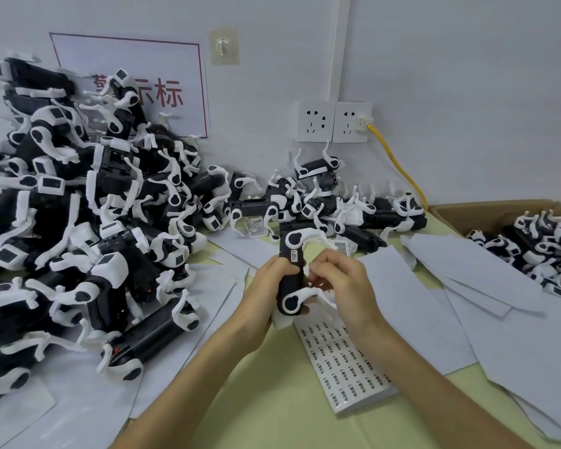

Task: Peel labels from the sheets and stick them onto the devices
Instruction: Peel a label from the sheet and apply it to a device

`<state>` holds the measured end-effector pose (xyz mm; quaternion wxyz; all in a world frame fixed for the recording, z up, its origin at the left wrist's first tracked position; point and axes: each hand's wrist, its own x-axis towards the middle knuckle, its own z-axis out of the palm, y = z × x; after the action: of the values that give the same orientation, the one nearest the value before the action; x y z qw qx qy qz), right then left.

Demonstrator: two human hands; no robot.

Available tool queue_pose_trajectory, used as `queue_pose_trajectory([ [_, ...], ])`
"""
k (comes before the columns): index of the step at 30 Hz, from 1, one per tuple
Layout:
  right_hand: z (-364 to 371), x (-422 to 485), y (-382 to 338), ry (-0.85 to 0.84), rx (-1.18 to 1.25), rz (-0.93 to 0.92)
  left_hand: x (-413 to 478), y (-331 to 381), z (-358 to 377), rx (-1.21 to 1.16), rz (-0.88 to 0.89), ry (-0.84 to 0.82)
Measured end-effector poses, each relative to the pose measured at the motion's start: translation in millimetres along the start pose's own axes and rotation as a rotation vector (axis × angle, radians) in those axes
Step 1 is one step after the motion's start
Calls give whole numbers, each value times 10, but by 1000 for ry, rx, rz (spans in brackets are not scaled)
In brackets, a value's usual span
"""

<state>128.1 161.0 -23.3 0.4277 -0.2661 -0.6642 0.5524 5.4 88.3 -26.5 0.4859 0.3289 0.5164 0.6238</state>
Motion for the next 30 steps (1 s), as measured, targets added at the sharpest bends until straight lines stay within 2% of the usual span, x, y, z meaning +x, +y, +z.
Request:
queue_pose_trajectory([
  [4, -135, 103, 65, 216, 191, 177, 19, -14, -46, -95, -57, -34],
  [7, -284, 191, 65, 332, 318, 257, 21, 11, -62, -58, -53, -60],
  [8, -336, 226, 57, 307, 322, 248, 14, 18, -65, -7, -47, -76],
  [10, -439, 284, 50, 128, 271, 201, -12, 37, -62, 117, -43, -127],
  [13, -551, 312, 33, -243, -43, 121, 0, 64, -52, 198, -94, -187],
  [15, -599, 306, 20, -408, -142, 134, 13, 121, -16, 230, -154, -204],
  [18, -668, 275, -26, -463, -137, 232, 52, 99, -143, 153, -219, -150],
  [20, -766, 293, -27, -427, -131, 286, 81, 89, -241, 18, -167, -84],
  [22, -861, 330, -39, -381, -22, 346, 122, 94, -279, -124, -76, -14],
  [24, -938, 358, -96, -245, 181, 357, 140, 117, -279, -165, 5, 79],
  [25, -993, 377, -108, -137, 349, 329, 150, 117, -283, -139, 36, 119],
  [28, -1267, 452, -44, 194, 1053, 194, 131, 105, -279, -90, 59, 166],
  [29, -1365, 462, -25, 227, 1168, 175, 135, 95, -273, -87, 60, 171],
  [30, -1428, 468, -9, 240, 1166, 186, 128, 95, -253, -87, 60, 175],
])
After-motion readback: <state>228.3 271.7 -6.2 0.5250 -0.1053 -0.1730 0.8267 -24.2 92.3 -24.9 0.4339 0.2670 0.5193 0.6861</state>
